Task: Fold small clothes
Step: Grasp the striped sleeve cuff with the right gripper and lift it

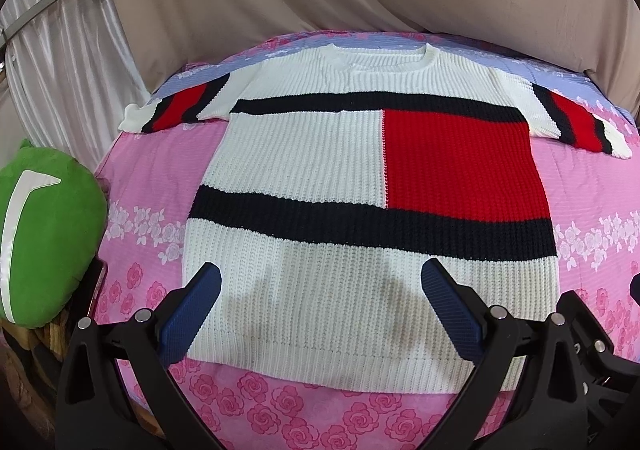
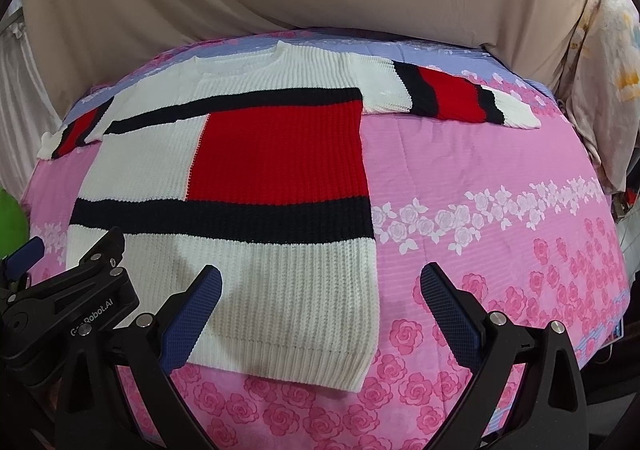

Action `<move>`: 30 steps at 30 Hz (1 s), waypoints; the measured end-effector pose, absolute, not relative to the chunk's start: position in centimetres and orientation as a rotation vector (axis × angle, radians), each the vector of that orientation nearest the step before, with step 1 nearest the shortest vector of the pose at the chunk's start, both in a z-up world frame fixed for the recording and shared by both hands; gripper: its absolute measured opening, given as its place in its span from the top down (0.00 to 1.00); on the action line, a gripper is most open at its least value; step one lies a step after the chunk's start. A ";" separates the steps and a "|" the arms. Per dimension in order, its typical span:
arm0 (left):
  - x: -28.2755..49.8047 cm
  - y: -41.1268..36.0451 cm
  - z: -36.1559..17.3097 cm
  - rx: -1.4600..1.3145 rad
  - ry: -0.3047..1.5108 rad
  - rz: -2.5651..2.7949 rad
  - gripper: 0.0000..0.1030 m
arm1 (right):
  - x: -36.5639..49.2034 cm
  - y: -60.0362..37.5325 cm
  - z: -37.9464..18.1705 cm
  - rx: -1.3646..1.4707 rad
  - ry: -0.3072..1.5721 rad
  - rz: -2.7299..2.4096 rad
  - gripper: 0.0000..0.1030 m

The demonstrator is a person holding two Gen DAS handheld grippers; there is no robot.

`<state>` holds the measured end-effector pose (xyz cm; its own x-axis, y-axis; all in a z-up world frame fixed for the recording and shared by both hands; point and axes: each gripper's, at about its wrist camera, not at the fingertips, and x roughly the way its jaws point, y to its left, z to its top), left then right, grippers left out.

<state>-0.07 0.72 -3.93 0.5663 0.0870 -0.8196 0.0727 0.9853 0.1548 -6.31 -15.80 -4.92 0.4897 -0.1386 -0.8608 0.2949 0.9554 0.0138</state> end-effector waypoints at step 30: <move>7.2 -4.3 -6.8 0.002 0.977 -0.007 0.05 | 7.8 -66.4 -16.3 0.957 0.745 -0.639 0.69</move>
